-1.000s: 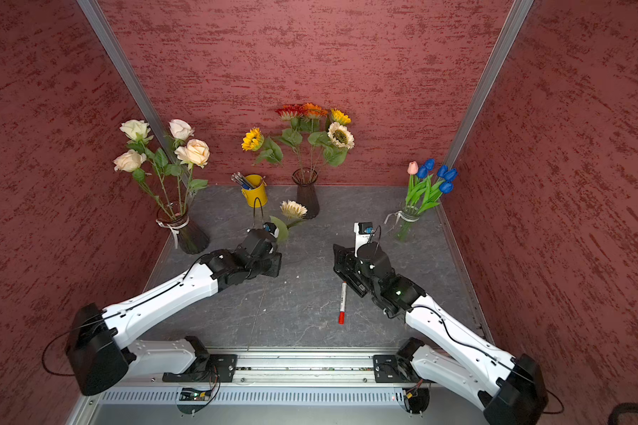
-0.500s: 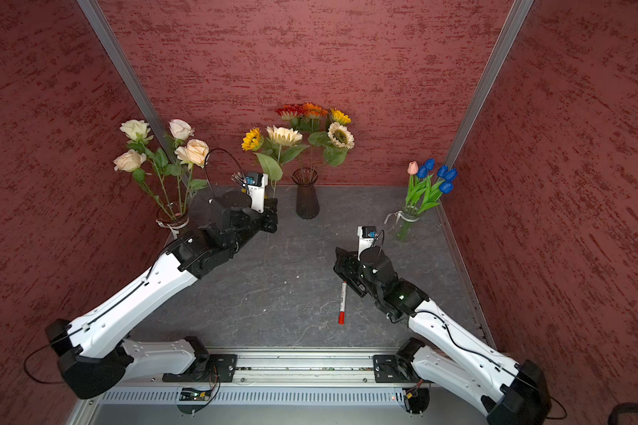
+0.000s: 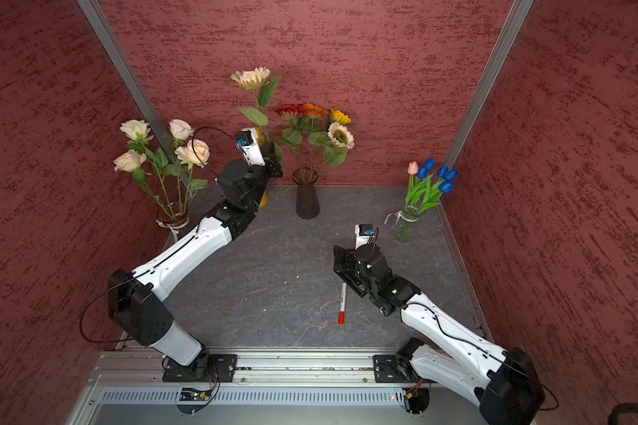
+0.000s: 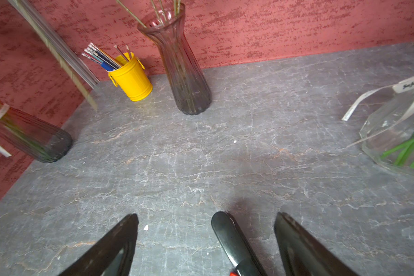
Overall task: Arrange the flowers in different vases according to their variety
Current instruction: Insert the flower into the vase.
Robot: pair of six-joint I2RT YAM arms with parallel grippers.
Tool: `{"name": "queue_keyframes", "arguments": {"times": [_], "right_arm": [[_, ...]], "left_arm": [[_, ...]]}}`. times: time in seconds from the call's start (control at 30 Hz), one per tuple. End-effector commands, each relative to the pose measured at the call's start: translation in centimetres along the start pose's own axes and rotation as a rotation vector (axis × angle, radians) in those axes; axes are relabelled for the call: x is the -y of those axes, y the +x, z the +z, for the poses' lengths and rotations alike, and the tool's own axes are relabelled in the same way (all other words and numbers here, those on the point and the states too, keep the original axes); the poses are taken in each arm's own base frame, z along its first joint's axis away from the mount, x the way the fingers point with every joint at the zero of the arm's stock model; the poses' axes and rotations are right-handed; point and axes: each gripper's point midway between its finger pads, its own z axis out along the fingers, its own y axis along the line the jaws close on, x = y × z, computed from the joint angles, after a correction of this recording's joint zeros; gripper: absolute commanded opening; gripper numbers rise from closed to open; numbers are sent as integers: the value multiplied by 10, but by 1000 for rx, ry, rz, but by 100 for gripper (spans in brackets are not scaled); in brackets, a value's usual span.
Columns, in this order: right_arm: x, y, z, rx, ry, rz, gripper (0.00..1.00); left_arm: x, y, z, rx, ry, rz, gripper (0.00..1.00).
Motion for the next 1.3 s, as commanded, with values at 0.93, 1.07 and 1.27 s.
{"name": "queue_keyframes", "arguments": {"times": [0.93,1.07,1.27], "right_arm": [[32,-27,52,-9,16,90,94],[29,-34,46,-7,10,95,93],[31,-49,25,15,37,108,94]], "left_arm": [[29,123,57,92,94,112,46],[39,135,35,37,112,93,75],[32,121,0,-13,103,34,100]]}}
